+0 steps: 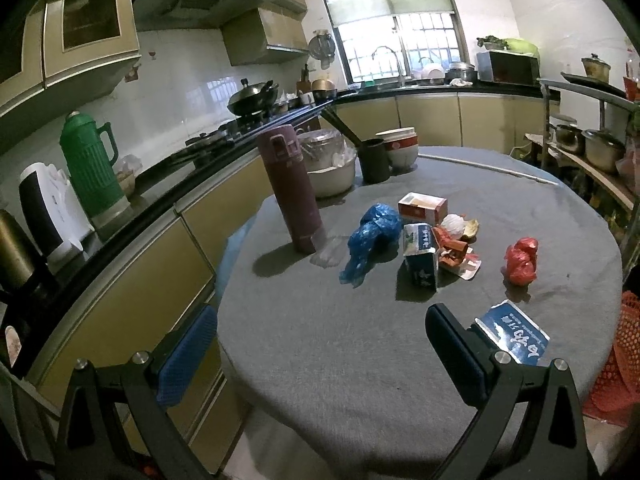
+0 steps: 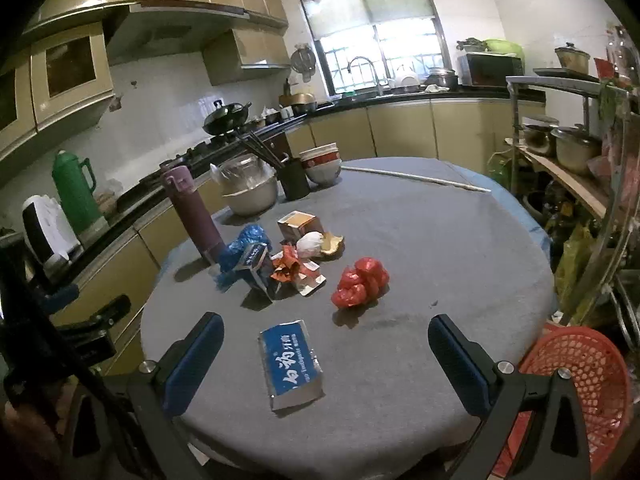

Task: Collect trash
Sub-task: 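Move the right tool toward the blue Baiyao toothpaste box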

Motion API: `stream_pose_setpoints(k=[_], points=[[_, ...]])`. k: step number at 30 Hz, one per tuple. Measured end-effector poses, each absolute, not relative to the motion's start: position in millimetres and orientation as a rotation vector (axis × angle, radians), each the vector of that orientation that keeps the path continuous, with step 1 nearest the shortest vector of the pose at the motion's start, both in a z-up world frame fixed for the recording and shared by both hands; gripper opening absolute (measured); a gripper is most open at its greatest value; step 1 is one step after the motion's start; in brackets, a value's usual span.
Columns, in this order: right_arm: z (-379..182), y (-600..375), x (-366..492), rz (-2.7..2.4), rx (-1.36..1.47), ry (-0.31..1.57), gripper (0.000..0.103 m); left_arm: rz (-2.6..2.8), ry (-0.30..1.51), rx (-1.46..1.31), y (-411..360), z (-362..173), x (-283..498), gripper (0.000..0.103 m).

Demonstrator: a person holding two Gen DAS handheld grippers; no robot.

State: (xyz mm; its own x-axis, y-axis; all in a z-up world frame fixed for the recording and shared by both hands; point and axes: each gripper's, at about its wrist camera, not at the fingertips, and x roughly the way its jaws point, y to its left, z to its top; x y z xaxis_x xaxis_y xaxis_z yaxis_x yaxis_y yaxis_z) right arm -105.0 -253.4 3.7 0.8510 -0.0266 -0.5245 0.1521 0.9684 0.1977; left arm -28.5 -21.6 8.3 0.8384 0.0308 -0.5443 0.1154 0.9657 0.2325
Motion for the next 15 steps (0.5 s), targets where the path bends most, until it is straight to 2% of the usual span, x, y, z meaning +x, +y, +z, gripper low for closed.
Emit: stream_pose_setpoints(k=[6, 11, 15], points=[[-3.9, -260.6, -109.0, -0.055, 0.319, 0.591, 0.103, -0.049, 0.569, 0.259, -21.2, 10.2, -32.3, 0.103], [-5.7, -241.8, -110.2, -0.044, 0.181, 0.581, 0.103, -0.049, 0.568, 0.258, -20.9, 10.4, -32.5, 0.103], [-13.3, -244.1, -102.3, 0.048, 0.294, 0.627, 0.103, -0.048, 0.571, 0.256, -21.4, 10.1, -32.7, 0.103]])
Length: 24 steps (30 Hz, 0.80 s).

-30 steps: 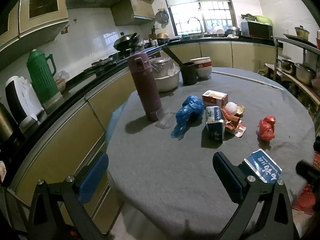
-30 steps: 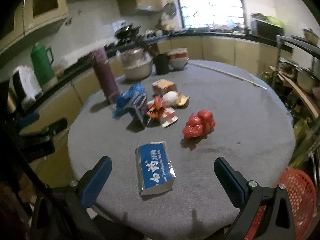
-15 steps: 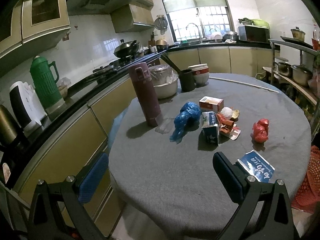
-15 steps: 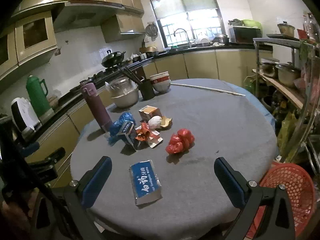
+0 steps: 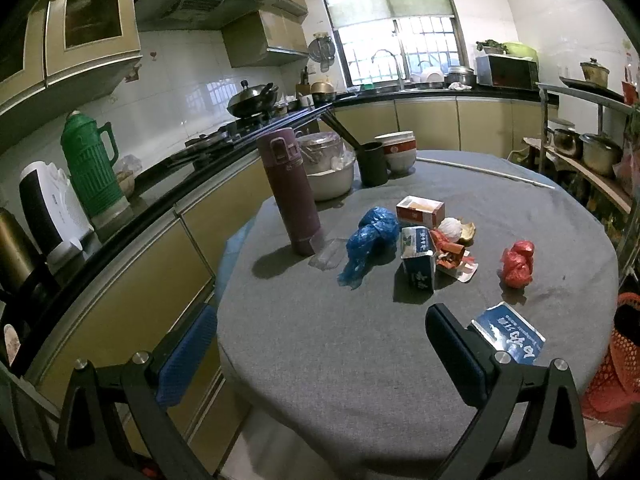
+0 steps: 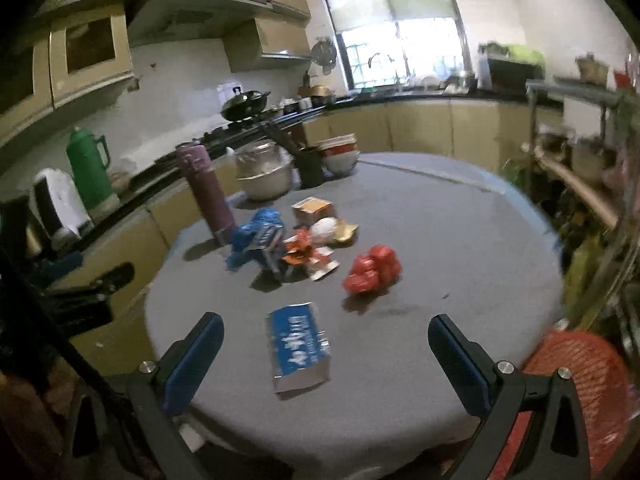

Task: Collect trash
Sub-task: 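Move the right tool toward the blue Baiyao toothpaste box, then grasp the blue toothpaste box with the right tool while the left grasps the green-and-blue toothpaste box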

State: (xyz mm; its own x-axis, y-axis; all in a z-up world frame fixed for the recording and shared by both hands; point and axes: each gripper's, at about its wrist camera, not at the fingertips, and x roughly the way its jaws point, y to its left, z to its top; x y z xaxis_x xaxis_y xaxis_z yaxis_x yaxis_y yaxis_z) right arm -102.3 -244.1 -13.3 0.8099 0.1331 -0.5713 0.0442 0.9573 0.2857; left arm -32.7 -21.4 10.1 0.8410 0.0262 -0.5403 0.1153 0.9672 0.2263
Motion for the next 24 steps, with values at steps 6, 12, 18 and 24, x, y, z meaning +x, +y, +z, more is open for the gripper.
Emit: stream_pose_setpoints(k=[6, 12, 18, 24], points=[[-33.5, -258.8, -84.6, 0.097, 0.432, 0.745, 0.103, -0.047, 0.582, 0.251, -20.7, 9.0, -29.1, 0.103], [-35.9, -258.3, -76.3, 0.101, 0.408, 0.761, 0.103, -0.05, 0.606, 0.247, -20.3, 2.7, -19.1, 0.103], [-49.5, -242.6, -54.5, 0.093, 0.296, 0.845, 0.103, -0.076, 0.656, 0.229, -21.3, -8.5, -8.2, 0.103], [-74.6, -227.1, -25.3, 0.09, 0.227, 0.937, 0.103, -0.082, 0.747, 0.195, -14.5, -26.8, 10.7, 0.103]])
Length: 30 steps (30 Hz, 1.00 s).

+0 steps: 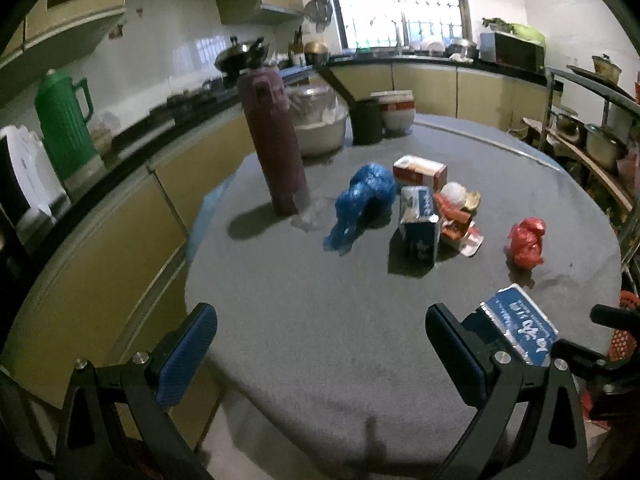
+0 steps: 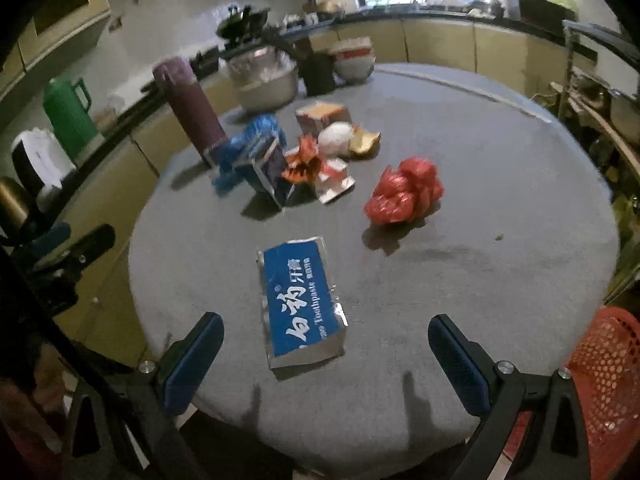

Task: Collect trash
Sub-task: 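Grasp the blue toothpaste box with the right tool while the left grasps the green-and-blue toothpaste box, then carry both toothpaste boxes with both tools toward the red basket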

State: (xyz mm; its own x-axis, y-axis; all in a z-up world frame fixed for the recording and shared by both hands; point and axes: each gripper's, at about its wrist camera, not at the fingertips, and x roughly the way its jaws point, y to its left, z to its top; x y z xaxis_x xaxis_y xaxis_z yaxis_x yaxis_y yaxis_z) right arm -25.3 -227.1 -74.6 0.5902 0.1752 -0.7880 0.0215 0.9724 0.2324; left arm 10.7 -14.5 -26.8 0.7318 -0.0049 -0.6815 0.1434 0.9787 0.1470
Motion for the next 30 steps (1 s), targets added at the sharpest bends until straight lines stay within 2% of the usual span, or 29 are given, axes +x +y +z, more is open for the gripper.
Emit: stream_pose_setpoints(k=[6, 10, 12, 13, 19, 22, 24, 25, 27, 30], points=[[-96.6, -217.2, 7.7, 0.087, 0.204, 1.005, 0.102, -0.13, 0.858, 0.115, -5.7, -39.4, 44.8, 0.103], [-111.1, -218.7, 22.3, 0.083, 0.249, 1.054, 0.082, -0.192, 0.9, 0.058, -15.0, -38.5, 79.1, 0.103], [-111.0, -223.8, 22.4, 0.079, 0.284, 1.035, 0.078, -0.224, 0.907, 0.055, -25.7, -38.2, 93.9, 0.103], [-111.2, -225.4, 21.8, 0.08, 0.285, 1.034, 0.071, -0.241, 0.908, 0.059, -31.5, -38.5, 99.9, 0.103], [-110.8, -252.5, 8.6, 0.051, 0.36, 1.001, 0.067, -0.343, 0.97, 0.068, -78.1, -56.0, 144.3, 0.1], [-108.3, -267.8, -0.7, 0.034, 0.404, 0.976, 0.065, -0.358, 1.006, 0.054, -91.4, -68.0, 160.9, 0.088], [-106.7, -276.1, -5.7, 0.024, 0.424, 0.963, 0.064, -0.348, 1.035, 0.055, -95.8, -75.5, 166.8, 0.069], [-107.3, -281.3, -8.2, 0.022, 0.434, 0.959, 0.064, -0.353, 1.047, 0.055, -98.4, -79.2, 169.0, 0.065], [-107.7, -295.8, -14.1, 0.018, 0.486, 0.944, 0.064, -0.348, 1.057, 0.062, -100.9, -84.7, 170.2, 0.048], [-108.4, -315.6, -23.5, 0.016, 0.565, 0.923, 0.064, -0.339, 1.038, 0.064, -100.3, -84.0, 166.1, 0.047]])
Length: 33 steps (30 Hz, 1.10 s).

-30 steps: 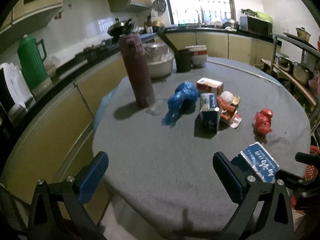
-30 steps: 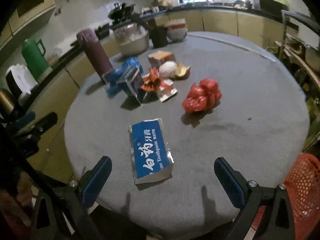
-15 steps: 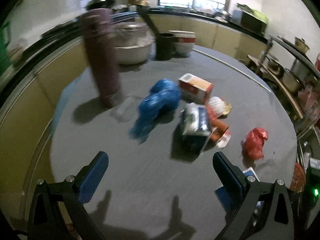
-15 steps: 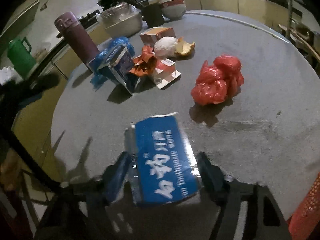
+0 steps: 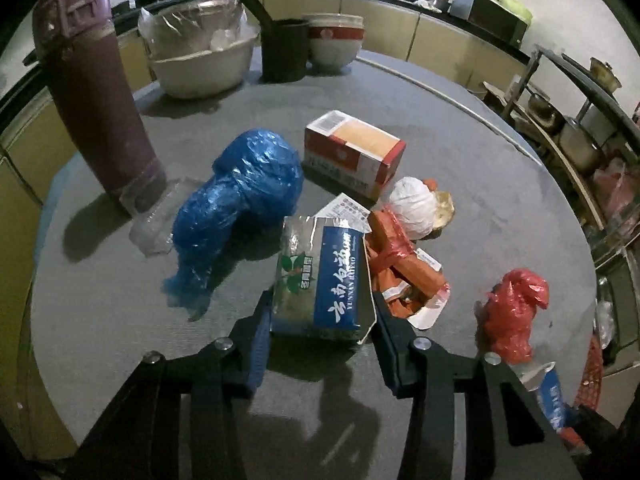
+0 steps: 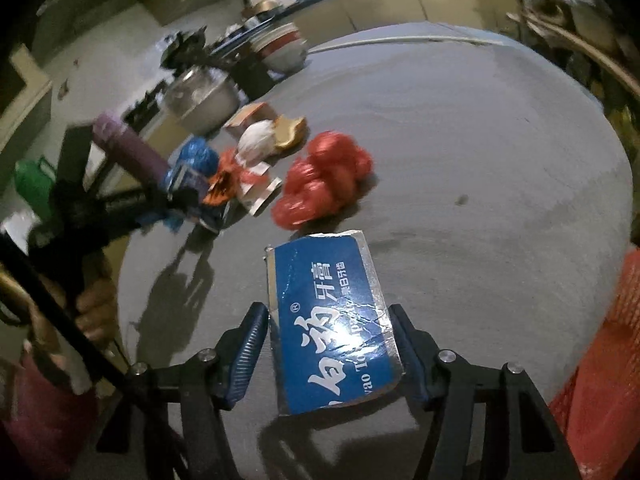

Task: Collect trash
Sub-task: 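Carry both toothpaste boxes with both tools toward the red basket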

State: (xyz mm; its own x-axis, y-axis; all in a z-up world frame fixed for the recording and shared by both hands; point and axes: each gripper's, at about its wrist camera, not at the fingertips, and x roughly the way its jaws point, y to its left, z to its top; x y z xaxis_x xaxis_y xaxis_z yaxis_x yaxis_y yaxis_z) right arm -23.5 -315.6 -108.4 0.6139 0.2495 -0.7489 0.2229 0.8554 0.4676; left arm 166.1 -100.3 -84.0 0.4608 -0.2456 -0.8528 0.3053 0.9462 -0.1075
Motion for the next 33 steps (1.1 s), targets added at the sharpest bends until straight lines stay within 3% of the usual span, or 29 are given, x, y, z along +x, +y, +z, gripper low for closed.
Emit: stream_pose_setpoints(k=[12, 15, 18, 21, 29, 33], points=[[-103.9, -396.4, -87.7, -0.076, 0.774, 0.784, 0.059, -0.451, 0.88, 0.176, -126.9, -32.8, 72.8, 0.047], [-100.6, -399.1, -102.1, -0.016, 0.811, 0.756, 0.063, -0.486, 0.853, 0.209, -140.2, -28.1, 55.9, 0.047], [-96.2, -397.9, -115.7, -0.028, 0.83, 0.689, 0.077, -0.494, 0.866, 0.217, -144.7, -32.2, 47.6, 0.047], [-87.9, -397.3, -125.8, -0.05, 0.819, 0.597, 0.079, -0.482, 0.886, 0.211, -138.8, -35.3, 40.4, 0.047], [-112.5, -367.9, -150.1, -0.094, 0.802, 0.806, 0.079, -0.429, 0.899, 0.239, -107.5, -43.6, 20.0, 0.048], [-103.8, -316.0, -182.5, -0.056, 0.691, 0.822, 0.079, -0.441, 0.894, 0.252, -97.2, -46.2, 1.8, 0.048]])
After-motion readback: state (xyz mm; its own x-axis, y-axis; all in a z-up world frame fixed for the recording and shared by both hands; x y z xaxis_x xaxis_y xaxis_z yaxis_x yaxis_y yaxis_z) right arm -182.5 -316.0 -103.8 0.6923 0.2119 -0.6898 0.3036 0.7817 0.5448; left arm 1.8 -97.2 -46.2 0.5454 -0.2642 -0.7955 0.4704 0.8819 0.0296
